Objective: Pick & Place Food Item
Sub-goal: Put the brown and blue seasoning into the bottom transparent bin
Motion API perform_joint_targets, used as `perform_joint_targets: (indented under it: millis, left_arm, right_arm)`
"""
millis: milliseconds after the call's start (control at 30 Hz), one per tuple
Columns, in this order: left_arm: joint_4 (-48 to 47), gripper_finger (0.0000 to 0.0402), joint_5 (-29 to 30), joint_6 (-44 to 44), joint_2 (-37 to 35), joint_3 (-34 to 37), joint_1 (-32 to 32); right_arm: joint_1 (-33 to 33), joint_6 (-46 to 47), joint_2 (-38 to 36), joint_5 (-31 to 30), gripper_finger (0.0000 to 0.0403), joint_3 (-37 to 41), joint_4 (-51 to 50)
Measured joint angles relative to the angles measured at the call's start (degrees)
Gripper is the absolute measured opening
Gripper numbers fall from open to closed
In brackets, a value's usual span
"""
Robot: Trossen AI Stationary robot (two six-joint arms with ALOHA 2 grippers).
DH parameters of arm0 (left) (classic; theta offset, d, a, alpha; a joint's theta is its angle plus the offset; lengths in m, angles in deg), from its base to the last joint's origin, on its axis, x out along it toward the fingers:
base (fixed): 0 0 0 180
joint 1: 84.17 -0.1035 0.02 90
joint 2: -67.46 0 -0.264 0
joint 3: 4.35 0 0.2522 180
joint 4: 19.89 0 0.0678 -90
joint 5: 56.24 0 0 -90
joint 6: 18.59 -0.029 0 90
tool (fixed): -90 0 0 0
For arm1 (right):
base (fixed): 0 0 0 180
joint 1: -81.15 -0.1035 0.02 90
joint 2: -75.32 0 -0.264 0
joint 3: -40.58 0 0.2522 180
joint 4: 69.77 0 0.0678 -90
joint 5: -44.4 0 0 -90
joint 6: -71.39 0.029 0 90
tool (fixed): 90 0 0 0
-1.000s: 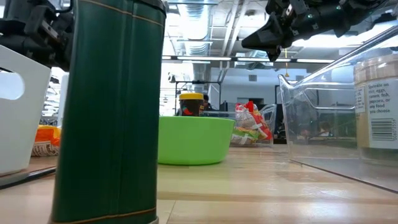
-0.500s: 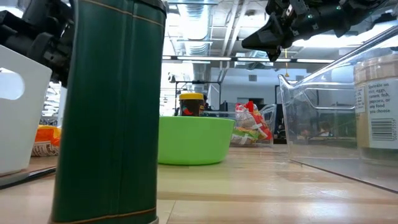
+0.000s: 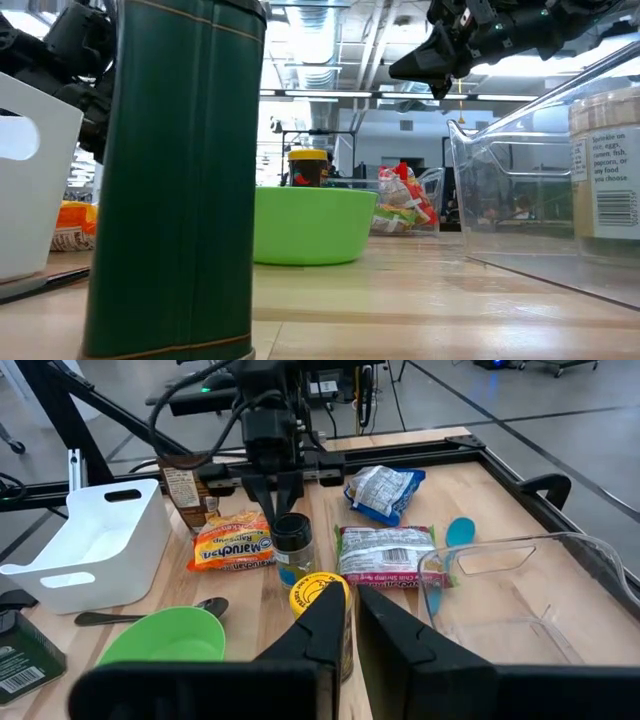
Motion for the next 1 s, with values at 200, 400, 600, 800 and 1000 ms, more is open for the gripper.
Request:
perform_joint_targets:
  millis: [200,400,600,800,1000]
  left_arm:
    - [-0.46,0.0001,3.21,0.41,3.38,0.0,-0.04]
    - [-0.45,0.0001,3.23,0.41,4.43,-0.02,-0.04]
    - [-0.42,0.0016,3.23,0.41,4.43,-0.02,-0.04]
    - [-0.42,0.0065,3.23,0.44,4.43,-0.02,-0.04]
    - [-0.4,0.0135,4.78,0.46,4.43,-0.02,-0.04]
  right_arm:
    - [0.0,0.0,0.0,0.0,0.0024,0.0,-0.26]
    - [0.0,0.0,0.0,0.0,0.0024,0.0,-0.96]
    - [0.0,0.0,0.0,0.0,0.0024,0.0,-0.92]
    - [0.0,-0.01,0.0,0.0,0.0024,0.0,-0.9]
    - [0.0,-0.02,0.0,0.0,0.0024,0.0,-0.87]
